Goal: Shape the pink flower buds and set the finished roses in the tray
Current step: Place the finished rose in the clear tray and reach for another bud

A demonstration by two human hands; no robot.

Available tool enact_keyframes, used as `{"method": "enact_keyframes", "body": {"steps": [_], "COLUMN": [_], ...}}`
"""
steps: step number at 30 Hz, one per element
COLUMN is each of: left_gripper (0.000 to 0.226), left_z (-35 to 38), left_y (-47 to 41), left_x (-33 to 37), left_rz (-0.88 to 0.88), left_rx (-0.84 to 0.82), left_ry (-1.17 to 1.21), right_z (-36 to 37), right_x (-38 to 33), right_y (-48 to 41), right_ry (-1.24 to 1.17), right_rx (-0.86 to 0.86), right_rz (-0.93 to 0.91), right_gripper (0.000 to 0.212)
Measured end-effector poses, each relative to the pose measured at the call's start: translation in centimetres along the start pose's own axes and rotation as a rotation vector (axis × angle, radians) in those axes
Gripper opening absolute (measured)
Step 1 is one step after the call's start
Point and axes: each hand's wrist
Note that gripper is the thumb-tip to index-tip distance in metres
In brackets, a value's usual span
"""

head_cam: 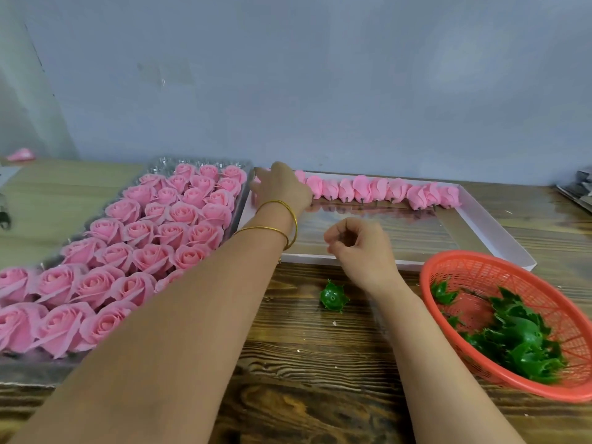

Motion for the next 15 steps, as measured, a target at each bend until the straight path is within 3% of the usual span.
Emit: {"method": "enact_keyframes", "body": {"steps": [7, 15], "left_gripper": [0.055, 0.043], "left_z": [1.4, 2.1], "left_y": [-1.5, -2.8], "left_x": [-1.4, -3.4], "left_rz": [-0.019, 0.080], "left_rx": [-0.024, -0.016], "left_ry": [-0.186, -0.432], "right_z": [0.1, 0.1], "right_x": [-0.1, -0.1], "right_y": [0.1, 0.1], "right_ry": [-0.004, -0.002], "right_rx": [-0.011, -0.017], "right_rz": [0.010, 0.013], "right_gripper": [0.028, 0.027]}}
Point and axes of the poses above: each hand's wrist, its own y-axis away from the middle knuckle, its own z-axis out of the palm, x = y × z, and after that the axes turned 9 degrees about -x, right-handed
